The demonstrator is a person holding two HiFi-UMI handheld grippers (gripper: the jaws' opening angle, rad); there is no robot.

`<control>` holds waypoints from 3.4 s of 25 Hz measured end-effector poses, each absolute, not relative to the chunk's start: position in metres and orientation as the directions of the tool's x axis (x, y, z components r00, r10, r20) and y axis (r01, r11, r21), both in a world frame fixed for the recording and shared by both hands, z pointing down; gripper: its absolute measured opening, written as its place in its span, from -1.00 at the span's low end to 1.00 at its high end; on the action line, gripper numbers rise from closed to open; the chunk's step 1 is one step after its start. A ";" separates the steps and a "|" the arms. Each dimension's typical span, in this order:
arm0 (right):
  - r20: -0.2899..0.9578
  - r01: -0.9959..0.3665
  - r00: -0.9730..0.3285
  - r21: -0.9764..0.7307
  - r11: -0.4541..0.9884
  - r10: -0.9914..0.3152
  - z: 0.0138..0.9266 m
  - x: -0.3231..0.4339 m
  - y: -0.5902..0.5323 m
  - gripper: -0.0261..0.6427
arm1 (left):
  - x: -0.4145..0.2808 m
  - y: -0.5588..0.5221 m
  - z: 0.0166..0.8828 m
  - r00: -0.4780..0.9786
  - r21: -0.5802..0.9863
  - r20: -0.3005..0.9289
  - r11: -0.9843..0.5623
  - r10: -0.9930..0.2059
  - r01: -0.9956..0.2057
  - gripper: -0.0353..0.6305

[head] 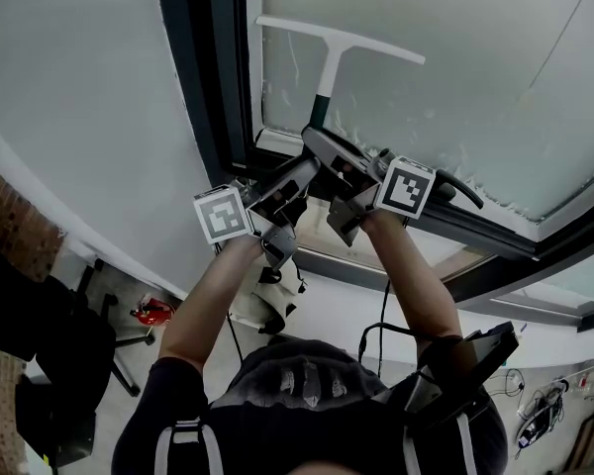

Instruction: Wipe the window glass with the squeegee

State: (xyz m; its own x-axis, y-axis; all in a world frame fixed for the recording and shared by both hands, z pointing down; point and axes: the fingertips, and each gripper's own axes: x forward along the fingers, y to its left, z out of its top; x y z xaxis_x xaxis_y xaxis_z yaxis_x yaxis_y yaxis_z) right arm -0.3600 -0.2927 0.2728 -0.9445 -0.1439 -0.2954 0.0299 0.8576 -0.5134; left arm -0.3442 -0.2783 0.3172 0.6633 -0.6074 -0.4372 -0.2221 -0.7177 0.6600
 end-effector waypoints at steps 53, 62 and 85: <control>-0.277 0.095 -0.958 -0.530 0.843 -0.066 0.323 -0.304 -0.222 -0.66 | -0.283 -0.204 0.364 0.629 0.660 -0.442 -0.707 -0.639 -0.254 -0.60; -0.324 0.097 -0.945 -0.396 0.913 -0.040 0.275 -0.257 -0.220 -0.66 | -0.238 -0.211 0.322 0.688 0.549 -0.451 -0.784 -0.569 -0.289 -0.60; -0.441 0.069 -0.898 -0.173 0.982 -0.014 0.140 -0.121 -0.277 -0.66 | -0.109 -0.278 0.189 0.788 0.288 -0.456 -0.906 -0.414 -0.309 -0.60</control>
State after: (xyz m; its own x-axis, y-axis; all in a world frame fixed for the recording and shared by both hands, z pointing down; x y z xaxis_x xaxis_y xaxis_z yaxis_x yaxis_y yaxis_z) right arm -0.1211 -0.2767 0.1398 -0.8976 -0.0144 -0.4406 0.0692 0.9825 -0.1730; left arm -0.1087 -0.2776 0.1886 0.7881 -0.4137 -0.4558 -0.3091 -0.9063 0.2883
